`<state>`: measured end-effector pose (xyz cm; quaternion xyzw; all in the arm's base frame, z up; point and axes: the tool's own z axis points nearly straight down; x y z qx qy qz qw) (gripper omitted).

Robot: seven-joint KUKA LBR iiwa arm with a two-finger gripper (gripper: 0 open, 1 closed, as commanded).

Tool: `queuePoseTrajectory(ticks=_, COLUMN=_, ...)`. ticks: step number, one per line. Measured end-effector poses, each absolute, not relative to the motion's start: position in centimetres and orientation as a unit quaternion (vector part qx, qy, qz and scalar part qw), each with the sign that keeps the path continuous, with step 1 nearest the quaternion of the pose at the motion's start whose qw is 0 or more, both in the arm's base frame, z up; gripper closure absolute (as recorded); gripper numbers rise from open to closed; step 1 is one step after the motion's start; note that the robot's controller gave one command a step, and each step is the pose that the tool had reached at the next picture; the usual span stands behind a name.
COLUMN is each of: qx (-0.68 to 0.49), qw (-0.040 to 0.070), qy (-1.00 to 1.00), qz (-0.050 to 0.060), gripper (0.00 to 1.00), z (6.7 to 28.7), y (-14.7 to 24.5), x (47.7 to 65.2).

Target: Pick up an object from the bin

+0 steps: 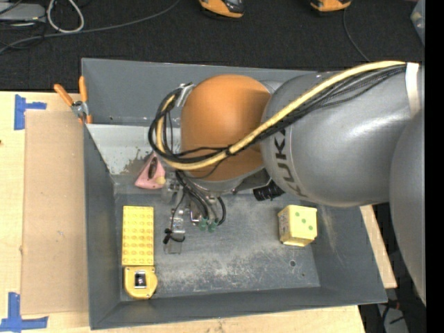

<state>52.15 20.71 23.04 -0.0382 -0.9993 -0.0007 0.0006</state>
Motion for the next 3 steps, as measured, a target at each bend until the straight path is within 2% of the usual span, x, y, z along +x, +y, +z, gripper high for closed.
queuePoseTrajectory(ticks=1, qx=-0.026, qw=0.001, qy=-1.000, qz=-0.002, gripper=0.00, z=22.7, y=20.4, x=51.8)
queuePoseTrajectory(ticks=2, qx=0.094, qw=0.000, qy=-0.996, qz=-0.002, gripper=0.00, z=27.7, y=19.9, x=55.9)
queuePoseTrajectory(ticks=3, qx=0.047, qw=0.001, qy=-0.999, qz=-0.001, gripper=0.00, z=27.0, y=21.1, x=55.2)
